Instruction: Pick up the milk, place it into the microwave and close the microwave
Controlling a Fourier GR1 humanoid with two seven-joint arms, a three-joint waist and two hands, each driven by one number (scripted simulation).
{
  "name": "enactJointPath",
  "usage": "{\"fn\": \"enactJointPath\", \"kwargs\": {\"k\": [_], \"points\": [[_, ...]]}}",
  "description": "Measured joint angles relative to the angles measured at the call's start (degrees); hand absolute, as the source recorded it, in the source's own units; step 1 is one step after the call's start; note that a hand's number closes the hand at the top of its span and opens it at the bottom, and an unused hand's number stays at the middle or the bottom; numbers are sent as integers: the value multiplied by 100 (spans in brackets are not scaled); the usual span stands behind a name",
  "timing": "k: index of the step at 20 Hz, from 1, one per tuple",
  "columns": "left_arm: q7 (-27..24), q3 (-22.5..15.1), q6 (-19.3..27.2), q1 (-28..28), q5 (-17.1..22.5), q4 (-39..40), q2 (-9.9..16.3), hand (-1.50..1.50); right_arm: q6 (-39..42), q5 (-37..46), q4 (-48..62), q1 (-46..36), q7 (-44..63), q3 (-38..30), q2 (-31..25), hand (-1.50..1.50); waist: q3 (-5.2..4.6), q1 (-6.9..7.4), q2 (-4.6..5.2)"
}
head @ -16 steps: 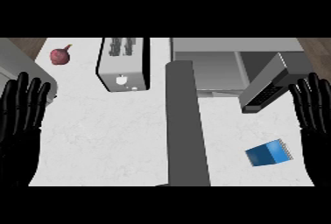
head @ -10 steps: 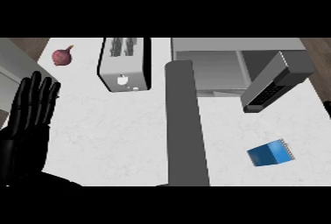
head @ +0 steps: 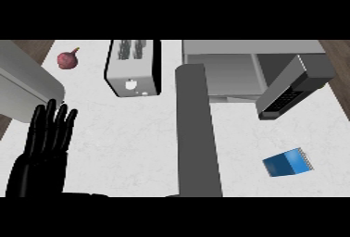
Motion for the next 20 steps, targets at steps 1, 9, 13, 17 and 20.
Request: {"fn": "enactJointPath", "kwargs": {"k": [1,9,13,17,20], "points": [[-78,-48,-2,47,1,73,-15,-150,149,-65,71,114,-70,-100,15,-150,1,4,1],[-450,-204,-268,759,144,-111,23,-150,728,359,666,210,-409,-297,439,-150,2,58,10],[-845,-272,-529,1224,144,-66,36,-150,981,638,1129,171,-672,-377,568,-150,2,77,10],[-1226,-356,-606,1444,62,71,36,-150,1065,1112,1737,-79,-1031,-315,759,-150,4,86,13],[-1440,-347,-731,1616,95,150,57,-150,1027,1480,2233,-272,-1371,-413,814,-150,4,90,14]]}}
